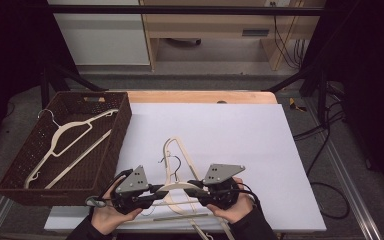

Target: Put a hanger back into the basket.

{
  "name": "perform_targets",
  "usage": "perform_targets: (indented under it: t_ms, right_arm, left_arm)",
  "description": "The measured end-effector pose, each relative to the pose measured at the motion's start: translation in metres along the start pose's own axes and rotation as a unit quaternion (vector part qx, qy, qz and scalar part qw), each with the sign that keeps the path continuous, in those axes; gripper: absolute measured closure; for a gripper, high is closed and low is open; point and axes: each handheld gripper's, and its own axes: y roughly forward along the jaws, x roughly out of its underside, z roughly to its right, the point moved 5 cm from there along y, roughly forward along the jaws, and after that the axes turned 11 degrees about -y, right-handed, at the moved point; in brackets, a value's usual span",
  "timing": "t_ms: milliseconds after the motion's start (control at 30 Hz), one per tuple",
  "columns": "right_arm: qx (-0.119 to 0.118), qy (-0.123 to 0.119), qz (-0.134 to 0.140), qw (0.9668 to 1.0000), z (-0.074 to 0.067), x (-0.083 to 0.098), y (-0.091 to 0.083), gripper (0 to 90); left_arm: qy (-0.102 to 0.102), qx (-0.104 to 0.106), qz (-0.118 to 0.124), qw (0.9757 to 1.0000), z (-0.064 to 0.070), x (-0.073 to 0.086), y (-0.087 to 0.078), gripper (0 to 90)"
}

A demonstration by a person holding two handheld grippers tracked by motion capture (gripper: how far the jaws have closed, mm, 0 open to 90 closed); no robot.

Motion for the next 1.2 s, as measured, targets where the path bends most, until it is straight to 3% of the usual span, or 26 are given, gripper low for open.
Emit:
perform_targets:
  t_ms: [67, 167, 267, 367, 467, 600, 900, 1067, 1200]
  right_arm:
    - [0.011, 0.000, 0.006, 0.9999, 0.001, 0.000, 0.000, 66.9]
    - [0.040, -0.002, 0.013, 0.9991, 0.005, 0.000, 0.001, 56.1]
    - [0.057, -0.004, 0.021, 0.9981, 0.007, 0.001, 0.000, 49.2]
    - [0.064, 0.009, 0.056, 0.9963, 0.012, -0.002, -0.008, 37.8]
    - [0.090, 0.016, 0.071, 0.9933, 0.019, -0.002, -0.020, 31.1]
    - [0.135, 0.050, 0.084, 0.9860, 0.037, 0.006, -0.043, 23.3]
    - [0.193, 0.085, 0.090, 0.9733, 0.062, 0.023, -0.073, 8.8]
    - [0.209, 0.101, 0.093, 0.9682, 0.069, 0.031, -0.083, 8.2]
    - [0.216, 0.105, 0.092, 0.9662, 0.073, 0.036, -0.087, 7.8]
  left_arm:
    - [-0.005, 0.006, 0.003, 1.0000, 0.002, 0.000, -0.001, 80.8]
    - [-0.018, 0.030, 0.005, 0.9994, 0.006, -0.001, -0.001, 85.4]
    - [-0.028, 0.020, 0.015, 0.9993, 0.007, -0.002, -0.001, 86.4]
    - [-0.038, 0.002, 0.027, 0.9989, 0.001, -0.003, -0.005, 86.5]
    - [-0.049, -0.008, 0.041, 0.9979, -0.006, -0.004, -0.012, 86.5]
    - [-0.053, -0.016, 0.057, 0.9968, -0.010, -0.007, -0.023, 86.4]
    - [-0.070, -0.033, 0.086, 0.9933, -0.020, -0.019, -0.056, 86.3]
    - [-0.069, -0.048, 0.101, 0.9913, -0.028, -0.030, -0.080, 86.3]
    - [-0.058, -0.056, 0.111, 0.9905, -0.039, -0.045, -0.102, 86.3]
